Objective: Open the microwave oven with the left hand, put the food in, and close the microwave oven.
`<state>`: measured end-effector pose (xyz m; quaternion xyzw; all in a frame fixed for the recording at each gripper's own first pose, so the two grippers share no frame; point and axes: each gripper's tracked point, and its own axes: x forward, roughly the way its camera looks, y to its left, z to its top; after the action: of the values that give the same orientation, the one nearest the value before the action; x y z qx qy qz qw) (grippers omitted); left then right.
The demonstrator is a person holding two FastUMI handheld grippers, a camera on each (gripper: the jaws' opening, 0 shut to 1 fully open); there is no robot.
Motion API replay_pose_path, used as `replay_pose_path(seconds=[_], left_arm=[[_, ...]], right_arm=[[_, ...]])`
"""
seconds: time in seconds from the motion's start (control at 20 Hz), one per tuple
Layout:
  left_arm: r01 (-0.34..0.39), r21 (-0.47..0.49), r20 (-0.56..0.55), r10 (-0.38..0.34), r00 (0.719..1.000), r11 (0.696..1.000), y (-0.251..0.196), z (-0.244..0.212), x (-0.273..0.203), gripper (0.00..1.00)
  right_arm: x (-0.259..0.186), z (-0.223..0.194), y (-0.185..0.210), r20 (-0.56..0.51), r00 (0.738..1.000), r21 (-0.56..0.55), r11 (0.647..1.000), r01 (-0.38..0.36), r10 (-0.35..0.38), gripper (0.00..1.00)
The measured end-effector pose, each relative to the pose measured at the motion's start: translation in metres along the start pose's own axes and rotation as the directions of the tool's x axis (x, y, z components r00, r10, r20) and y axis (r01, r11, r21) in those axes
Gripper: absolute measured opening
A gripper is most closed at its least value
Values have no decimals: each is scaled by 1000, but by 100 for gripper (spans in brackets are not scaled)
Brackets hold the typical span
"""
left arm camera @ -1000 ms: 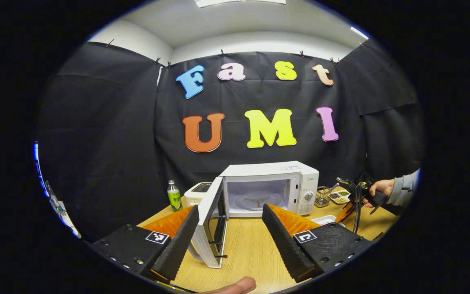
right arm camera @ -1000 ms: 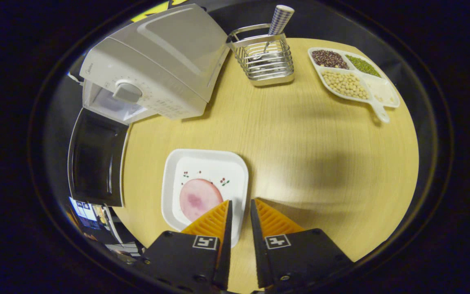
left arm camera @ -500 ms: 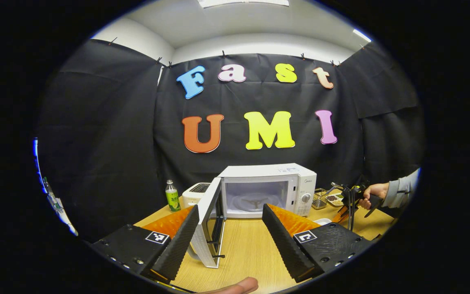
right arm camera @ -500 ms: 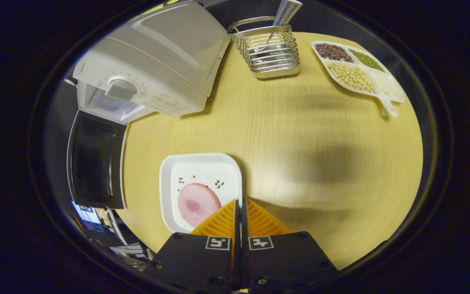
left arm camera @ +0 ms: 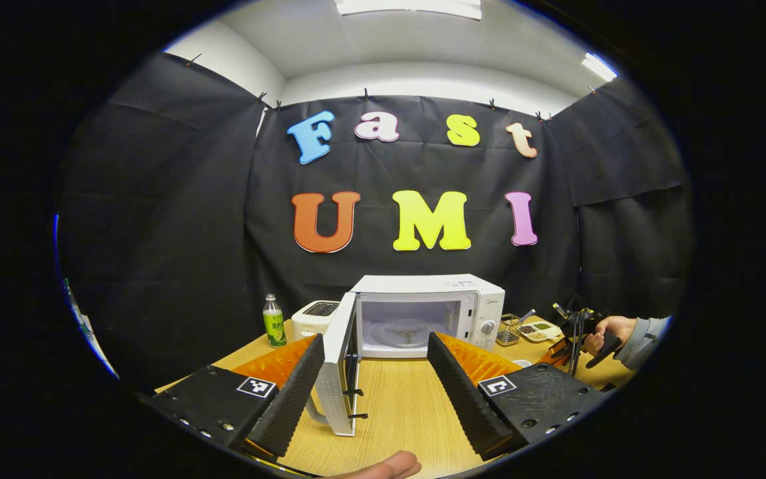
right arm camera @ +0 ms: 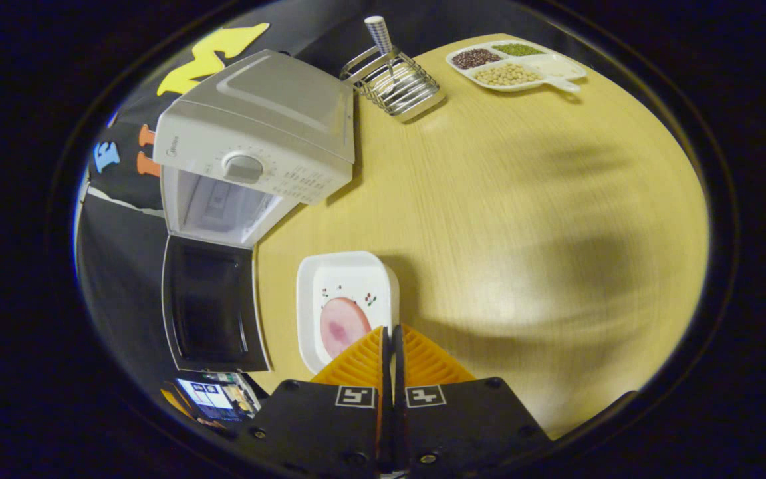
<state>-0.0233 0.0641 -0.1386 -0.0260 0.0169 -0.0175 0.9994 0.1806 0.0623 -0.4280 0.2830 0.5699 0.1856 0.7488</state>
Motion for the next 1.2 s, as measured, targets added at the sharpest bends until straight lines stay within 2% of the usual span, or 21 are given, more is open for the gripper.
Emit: replay_pose_path(seconds=[0.25,0.4,0.55,0.75,0.85,1.0,1.2], left_arm=[[40,-31,-20,-41,999,999,13,-11,-4,95],[9,-18,-28,-9,1000,1000,34,-16,-10,95],[-15,-37,-24,14,1000,999,52,-16,-21,94],[-60,-44,-2,60,998,997,75,-10,-37,93],[-74,-35,4,74,997,997,83,-9,-41,91],[-63,-35,21,64,998,997,84,-5,-48,92],[-49,-19,42,49,998,999,82,-2,-49,92]], right_arm=[[6,-12,36,103,994,138,989,-50,36,4],[18,-24,61,144,989,173,983,-54,29,4],[30,-37,101,188,980,194,976,-99,62,4],[52,-30,136,245,968,246,962,-117,55,4],[60,-23,152,296,954,274,953,-129,44,4],[70,-8,170,379,925,384,909,-164,7,4],[91,14,200,443,896,433,882,-187,-27,4]])
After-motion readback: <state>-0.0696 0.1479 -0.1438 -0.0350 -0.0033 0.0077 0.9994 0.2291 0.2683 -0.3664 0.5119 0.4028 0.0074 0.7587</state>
